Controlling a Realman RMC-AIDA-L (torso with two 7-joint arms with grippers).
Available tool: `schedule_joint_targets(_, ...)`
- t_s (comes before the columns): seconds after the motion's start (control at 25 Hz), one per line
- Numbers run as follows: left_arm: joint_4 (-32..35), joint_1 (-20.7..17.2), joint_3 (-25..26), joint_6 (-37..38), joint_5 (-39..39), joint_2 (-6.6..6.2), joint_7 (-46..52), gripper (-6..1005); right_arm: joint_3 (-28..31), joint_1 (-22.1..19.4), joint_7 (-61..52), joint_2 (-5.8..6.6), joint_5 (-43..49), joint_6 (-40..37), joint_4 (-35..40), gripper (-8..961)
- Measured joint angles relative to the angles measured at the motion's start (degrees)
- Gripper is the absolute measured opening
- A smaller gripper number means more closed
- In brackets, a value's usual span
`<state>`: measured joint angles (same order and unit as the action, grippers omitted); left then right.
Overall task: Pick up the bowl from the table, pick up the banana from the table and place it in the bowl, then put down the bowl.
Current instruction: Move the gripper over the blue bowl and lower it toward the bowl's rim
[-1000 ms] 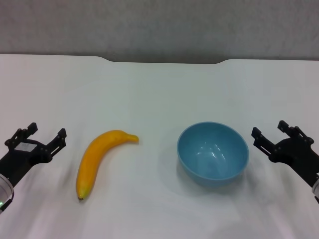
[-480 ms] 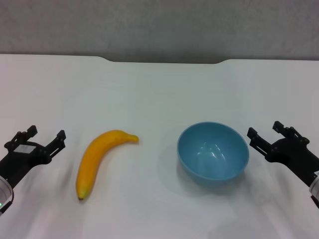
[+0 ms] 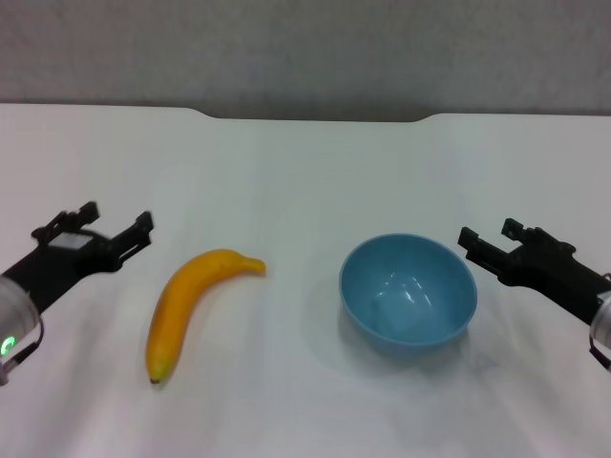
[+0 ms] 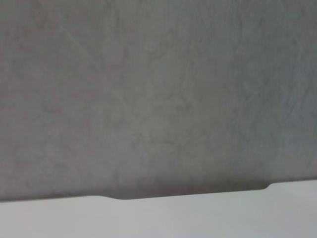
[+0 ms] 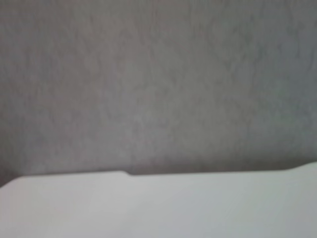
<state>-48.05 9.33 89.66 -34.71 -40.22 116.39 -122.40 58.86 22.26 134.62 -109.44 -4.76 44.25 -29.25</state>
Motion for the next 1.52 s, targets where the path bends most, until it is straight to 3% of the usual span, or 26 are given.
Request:
schedule_joint_targets(0.04, 0.0, 0.0, 0.0, 0.0, 0.0, 0.0, 0.0, 849, 0.2, 0.1, -1.9, 0.67, 1.9, -2.4, -2.0, 820)
schedule_joint_targets(0.08, -3.9, -0.5, 0.1, 2.8, -7.2, -0.22, 11.6, 849, 1.1, 0.1, -6.3, 1.65, 6.7, -7.7, -5.8, 820)
schedule_joint_targets(0.16, -5.5, -0.7, 0.7, 3.3, -11.4, -0.37, 17.9, 850, 1.6, 0.0, -8.9, 2.0, 9.2, -10.2, -7.7, 820)
schedule_joint_targets(0.36, -11.3, -1.0, 3.7, 3.8, -30.8, -0.45, 37.2, 850, 4.0, -0.5, -30.0, 5.1, 30.5, -20.7, -18.2, 819)
schedule_joint_targets(0.6, -19.4, -0.4, 5.6, 2.6, -59.2, -0.24, 63.5, 850, 11.3, 0.9, -59.2, 5.45, 62.7, -17.8, -22.0, 819)
schedule_joint_targets(0.64, -21.6, -0.1, 6.0, 1.2, -67.1, -0.2, 71.0, 850, 14.9, 1.7, -68.5, 4.78, 74.1, -15.3, -22.8, 819)
schedule_joint_targets(0.68, -21.6, -0.1, 6.0, 1.2, -67.1, -0.2, 71.0, 851, 14.9, 1.7, -68.5, 4.78, 74.1, -15.3, -22.8, 819)
schedule_joint_targets(0.8, -24.8, 0.5, 6.2, -0.9, -78.7, -0.14, 81.2, 851, 21.3, 3.0, -83.1, 2.71, 93.6, -10.5, -24.4, 818)
schedule_joint_targets(0.88, -27.0, 0.4, 6.2, -1.7, -85.0, 0.0, 85.6, 851, 25.5, 3.8, -90.8, 0.68, 107.1, -7.2, -25.9, 818)
schedule_joint_targets(1.0, -29.5, -0.1, 5.9, -2.1, -92.0, 0.21, 90.7, 851, 31.8, 5.4, -101.7, -3.61, 129.1, -1.3, -28.7, 814)
schedule_joint_targets(1.08, -30.9, -0.2, 5.7, -2.7, -96.8, 0.23, 94.6, 851, 33.5, 6.3, -106.9, -5.17, 139.2, 1.2, -30.5, 811)
schedule_joint_targets(1.24, -33.2, 0.1, 5.1, -5.5, -107.8, 0.37, 102.2, 852, 31.4, 7.7, -112.4, -5.39, 149.3, 2.5, -32.7, 805)
schedule_joint_targets(1.52, -33.6, 1.5, 0.9, -6.5, -122.5, 0.5, 113.8, 853, 31.1, 7.4, -112.5, -5.52, 147.3, 1.8, -33.8, 795)
